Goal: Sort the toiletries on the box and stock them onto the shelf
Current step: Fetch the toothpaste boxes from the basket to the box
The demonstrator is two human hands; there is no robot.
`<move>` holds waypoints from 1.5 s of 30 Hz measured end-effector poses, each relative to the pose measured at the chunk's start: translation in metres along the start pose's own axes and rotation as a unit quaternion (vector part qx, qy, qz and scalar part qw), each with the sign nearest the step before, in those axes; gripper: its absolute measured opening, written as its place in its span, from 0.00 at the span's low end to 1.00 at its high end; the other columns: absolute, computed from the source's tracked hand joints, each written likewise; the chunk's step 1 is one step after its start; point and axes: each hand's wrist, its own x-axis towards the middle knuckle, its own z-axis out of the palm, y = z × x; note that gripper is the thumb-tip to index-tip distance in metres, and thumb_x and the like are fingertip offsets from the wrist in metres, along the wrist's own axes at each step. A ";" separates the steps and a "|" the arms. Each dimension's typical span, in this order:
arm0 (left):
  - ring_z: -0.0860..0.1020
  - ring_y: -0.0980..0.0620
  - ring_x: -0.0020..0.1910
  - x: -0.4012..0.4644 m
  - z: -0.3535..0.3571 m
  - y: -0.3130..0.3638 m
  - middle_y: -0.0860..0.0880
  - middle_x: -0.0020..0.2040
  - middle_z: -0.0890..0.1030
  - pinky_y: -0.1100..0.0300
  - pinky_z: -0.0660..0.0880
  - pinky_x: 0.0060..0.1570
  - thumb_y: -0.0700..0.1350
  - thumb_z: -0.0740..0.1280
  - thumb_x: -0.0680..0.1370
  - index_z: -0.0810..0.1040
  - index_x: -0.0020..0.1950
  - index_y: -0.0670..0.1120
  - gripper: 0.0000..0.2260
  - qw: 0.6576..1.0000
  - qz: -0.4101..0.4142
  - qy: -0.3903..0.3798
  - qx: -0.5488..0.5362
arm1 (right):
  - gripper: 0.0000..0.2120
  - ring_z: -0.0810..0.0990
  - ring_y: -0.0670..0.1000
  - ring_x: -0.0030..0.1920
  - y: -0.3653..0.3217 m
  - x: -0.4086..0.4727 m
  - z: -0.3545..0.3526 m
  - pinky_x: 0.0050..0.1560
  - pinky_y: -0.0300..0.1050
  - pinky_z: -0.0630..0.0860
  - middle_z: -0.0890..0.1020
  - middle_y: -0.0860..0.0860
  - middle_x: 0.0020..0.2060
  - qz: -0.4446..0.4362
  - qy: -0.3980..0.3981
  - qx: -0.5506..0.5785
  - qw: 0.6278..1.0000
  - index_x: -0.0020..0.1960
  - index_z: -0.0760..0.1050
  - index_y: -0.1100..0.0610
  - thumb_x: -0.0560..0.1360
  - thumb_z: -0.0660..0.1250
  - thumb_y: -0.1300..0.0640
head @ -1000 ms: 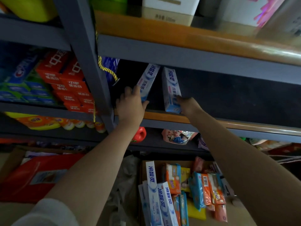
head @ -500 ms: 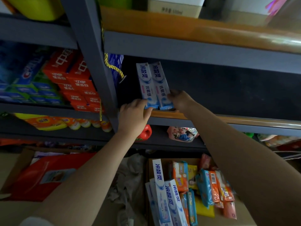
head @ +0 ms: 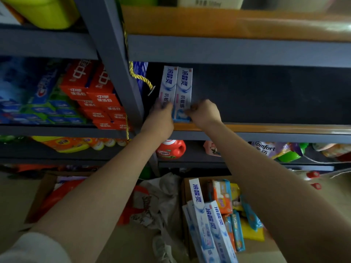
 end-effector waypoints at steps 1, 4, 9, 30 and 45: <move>0.65 0.39 0.67 -0.003 0.001 0.000 0.38 0.69 0.63 0.48 0.68 0.62 0.35 0.58 0.77 0.67 0.66 0.40 0.16 0.999 0.015 -0.002 0.028 | 0.14 0.79 0.58 0.51 -0.001 -0.001 0.003 0.42 0.43 0.71 0.82 0.58 0.50 -0.016 0.005 -0.005 1.000 0.54 0.79 0.61 0.74 0.67 0.52; 0.57 0.39 0.72 -0.012 0.006 0.000 0.39 0.74 0.58 0.48 0.64 0.67 0.37 0.57 0.78 0.62 0.71 0.41 0.20 0.992 0.056 -0.020 0.111 | 0.16 0.78 0.57 0.55 -0.004 -0.003 0.004 0.45 0.44 0.71 0.80 0.57 0.55 -0.043 0.018 0.018 0.999 0.61 0.74 0.57 0.74 0.66 0.57; 0.53 0.42 0.74 -0.017 0.001 -0.003 0.41 0.75 0.54 0.51 0.61 0.69 0.42 0.56 0.80 0.55 0.75 0.45 0.23 0.984 0.069 -0.032 0.160 | 0.19 0.76 0.55 0.57 -0.008 0.000 0.005 0.52 0.47 0.73 0.77 0.54 0.61 -0.083 -0.018 -0.026 0.996 0.69 0.67 0.51 0.78 0.60 0.57; 0.73 0.40 0.57 -0.086 0.046 -0.001 0.41 0.55 0.76 0.48 0.72 0.56 0.40 0.61 0.72 0.74 0.61 0.40 0.18 0.957 0.236 0.128 0.106 | 0.11 0.76 0.62 0.47 0.089 -0.079 0.004 0.43 0.49 0.69 0.78 0.61 0.47 -0.206 0.180 -0.008 0.962 0.52 0.76 0.63 0.73 0.57 0.65; 0.78 0.55 0.44 -0.222 0.250 0.037 0.54 0.46 0.78 0.67 0.70 0.35 0.50 0.75 0.69 0.73 0.51 0.47 0.17 0.911 -0.282 -0.171 -0.248 | 0.19 0.76 0.58 0.57 0.291 -0.200 0.091 0.50 0.47 0.72 0.78 0.57 0.56 0.094 -0.309 -0.121 0.939 0.60 0.71 0.61 0.76 0.65 0.48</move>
